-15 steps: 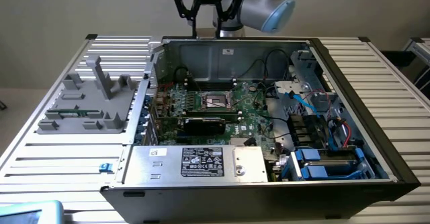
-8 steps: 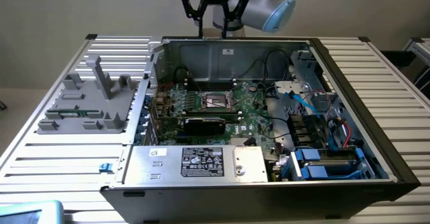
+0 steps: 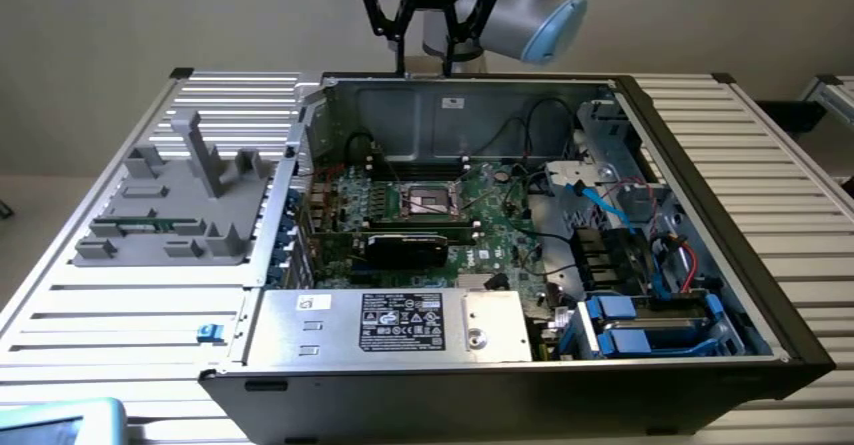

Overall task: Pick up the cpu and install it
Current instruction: 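Place the cpu into insertion slot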

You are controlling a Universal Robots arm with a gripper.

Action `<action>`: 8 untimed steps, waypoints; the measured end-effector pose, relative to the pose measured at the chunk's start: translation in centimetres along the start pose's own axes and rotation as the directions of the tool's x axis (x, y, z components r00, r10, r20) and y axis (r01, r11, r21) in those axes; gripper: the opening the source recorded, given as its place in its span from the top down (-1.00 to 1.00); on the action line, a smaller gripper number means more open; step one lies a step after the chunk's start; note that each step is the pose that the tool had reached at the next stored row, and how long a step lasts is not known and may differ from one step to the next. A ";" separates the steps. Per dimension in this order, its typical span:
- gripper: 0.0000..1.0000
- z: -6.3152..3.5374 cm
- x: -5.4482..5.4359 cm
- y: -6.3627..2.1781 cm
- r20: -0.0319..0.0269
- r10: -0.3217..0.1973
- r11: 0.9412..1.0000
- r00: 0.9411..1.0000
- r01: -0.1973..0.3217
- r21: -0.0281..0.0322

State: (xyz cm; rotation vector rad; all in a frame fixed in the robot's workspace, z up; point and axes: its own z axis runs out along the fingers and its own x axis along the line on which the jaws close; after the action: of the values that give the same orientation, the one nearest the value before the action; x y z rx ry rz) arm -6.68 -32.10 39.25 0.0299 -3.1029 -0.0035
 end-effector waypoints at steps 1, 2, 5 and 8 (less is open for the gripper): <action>-0.11 0.00 0.0 0.00 0.000 0.000 1.000 1.000 0.000 0.000; -0.11 0.00 0.0 0.00 0.000 0.000 1.000 1.000 0.000 0.000; -0.11 0.00 0.0 0.00 0.000 0.000 1.000 1.000 0.000 0.000; -0.11 0.00 0.0 0.00 0.000 0.000 1.000 1.000 0.000 0.000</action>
State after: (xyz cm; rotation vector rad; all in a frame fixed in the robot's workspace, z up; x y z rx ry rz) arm -6.68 -32.10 39.25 0.0299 -3.1029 -0.0035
